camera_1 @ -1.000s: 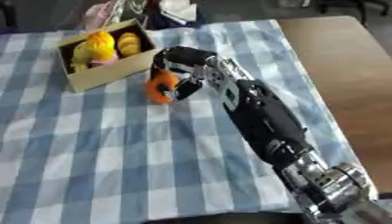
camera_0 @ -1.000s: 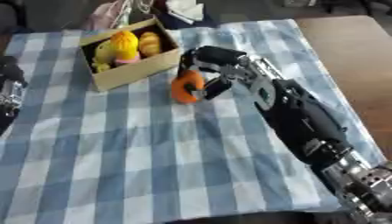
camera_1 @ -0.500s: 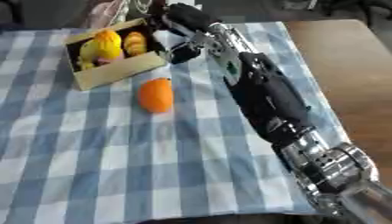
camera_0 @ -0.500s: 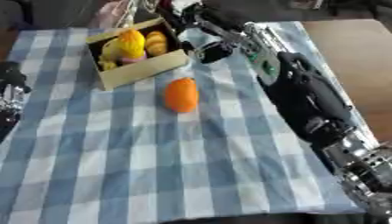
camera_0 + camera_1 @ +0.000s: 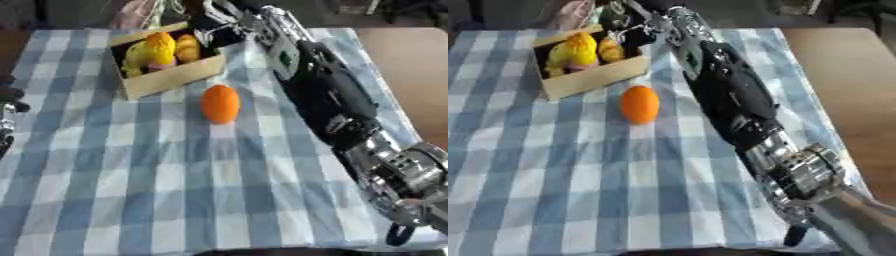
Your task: Pick up objects on the table and place them in the box.
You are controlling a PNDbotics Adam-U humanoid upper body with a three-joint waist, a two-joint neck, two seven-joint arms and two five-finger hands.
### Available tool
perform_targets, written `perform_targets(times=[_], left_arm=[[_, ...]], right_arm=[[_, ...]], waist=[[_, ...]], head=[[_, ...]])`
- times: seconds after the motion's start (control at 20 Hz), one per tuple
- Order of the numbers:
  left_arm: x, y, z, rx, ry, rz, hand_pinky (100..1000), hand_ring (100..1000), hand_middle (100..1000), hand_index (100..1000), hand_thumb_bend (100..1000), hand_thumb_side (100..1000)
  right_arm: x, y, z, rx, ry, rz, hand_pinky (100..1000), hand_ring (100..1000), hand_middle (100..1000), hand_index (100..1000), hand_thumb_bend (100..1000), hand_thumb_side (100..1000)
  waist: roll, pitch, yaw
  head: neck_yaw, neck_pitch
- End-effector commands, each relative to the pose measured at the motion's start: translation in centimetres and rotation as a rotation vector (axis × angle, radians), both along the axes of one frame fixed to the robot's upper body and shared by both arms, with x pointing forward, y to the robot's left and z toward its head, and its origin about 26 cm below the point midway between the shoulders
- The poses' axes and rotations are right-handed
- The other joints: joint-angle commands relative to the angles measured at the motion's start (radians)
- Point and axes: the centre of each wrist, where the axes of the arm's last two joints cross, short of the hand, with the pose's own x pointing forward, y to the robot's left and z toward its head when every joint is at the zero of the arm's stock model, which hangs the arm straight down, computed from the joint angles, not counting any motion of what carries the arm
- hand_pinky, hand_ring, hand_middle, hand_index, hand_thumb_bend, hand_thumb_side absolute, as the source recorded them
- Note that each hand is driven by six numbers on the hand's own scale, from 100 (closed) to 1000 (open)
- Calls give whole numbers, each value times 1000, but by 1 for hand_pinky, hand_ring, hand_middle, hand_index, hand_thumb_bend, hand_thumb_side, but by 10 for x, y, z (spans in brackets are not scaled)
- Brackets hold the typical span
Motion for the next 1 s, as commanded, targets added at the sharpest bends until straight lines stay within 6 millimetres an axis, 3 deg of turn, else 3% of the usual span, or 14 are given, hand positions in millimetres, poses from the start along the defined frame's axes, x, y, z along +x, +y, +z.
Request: perform_targets(times=[0.05, 0.25, 0.55, 0.7, 1.0], left_arm=[[-2, 2, 9, 11, -33, 5, 718, 578, 579, 751, 102, 616], [-2, 7, 5, 22, -17, 24, 730, 579, 583, 755, 100, 631], [-2, 9, 3, 35, -5, 29, 730, 579, 584, 755, 100, 636], [-2, 9, 2, 36, -4, 29, 731, 579, 584, 756, 100, 637], [-3, 9, 1, 37, -2, 30, 731, 578, 584, 756, 100, 639]], right_arm=[[2, -5, 4, -140, 74, 35, 834, 825, 818, 905, 151, 345], [-3, -8, 8, -292, 198, 142, 856, 861, 898, 960, 214, 449], [-14, -2, 13, -473, 343, 266, 870, 873, 921, 973, 247, 498], [-17, 4, -4, -575, 429, 287, 871, 861, 917, 970, 242, 483], [-18, 4, -34, -670, 481, 250, 869, 833, 881, 955, 181, 334]], waist=[[-14, -12, -8], [-16, -12, -28], [-16, -13, -45], [-14, -12, -47], [-8, -11, -47]], head=[[2, 5], [9, 5], [14, 5], [14, 5], [15, 5]])
